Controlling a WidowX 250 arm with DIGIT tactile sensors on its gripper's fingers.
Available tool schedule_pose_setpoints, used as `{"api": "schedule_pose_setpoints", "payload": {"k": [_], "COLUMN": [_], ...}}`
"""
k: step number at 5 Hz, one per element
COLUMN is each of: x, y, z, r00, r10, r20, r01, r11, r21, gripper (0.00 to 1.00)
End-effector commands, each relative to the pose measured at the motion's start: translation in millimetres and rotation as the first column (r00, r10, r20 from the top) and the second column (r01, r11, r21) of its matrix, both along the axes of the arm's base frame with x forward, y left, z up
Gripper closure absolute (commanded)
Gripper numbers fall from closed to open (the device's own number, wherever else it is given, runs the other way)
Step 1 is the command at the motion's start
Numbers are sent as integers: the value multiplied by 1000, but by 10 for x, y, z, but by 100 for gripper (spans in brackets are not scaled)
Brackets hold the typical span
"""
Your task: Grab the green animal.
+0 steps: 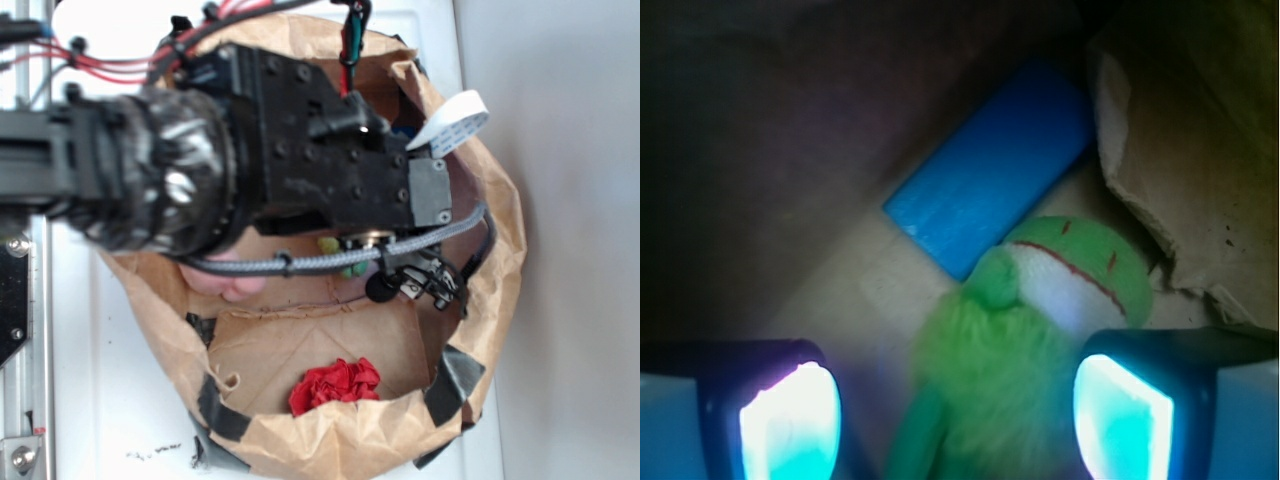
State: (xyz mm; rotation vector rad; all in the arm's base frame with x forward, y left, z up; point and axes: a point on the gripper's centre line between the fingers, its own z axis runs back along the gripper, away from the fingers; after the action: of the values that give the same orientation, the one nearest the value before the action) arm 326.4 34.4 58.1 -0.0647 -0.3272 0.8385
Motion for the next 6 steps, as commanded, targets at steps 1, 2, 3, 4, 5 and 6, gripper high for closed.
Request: {"api": "schedule_pose_setpoints", "payload": {"k": [1,2,3,4,5,6], "x": [56,49,61,-132,-248,-438], "y": [122,124,134,49,46,-36], "z": [-56,-109,-100,35,313,801], "r00": [998,996,993,990,977,951], "r10": [-47,-65,-82,-96,-158,-257], "r20": [52,62,87,107,140,171], "r01": [43,57,71,84,152,267], "r11": [995,991,990,990,987,963], "r21": [90,125,119,112,53,-40], "gripper": [0,100,100,100,100,100]}}
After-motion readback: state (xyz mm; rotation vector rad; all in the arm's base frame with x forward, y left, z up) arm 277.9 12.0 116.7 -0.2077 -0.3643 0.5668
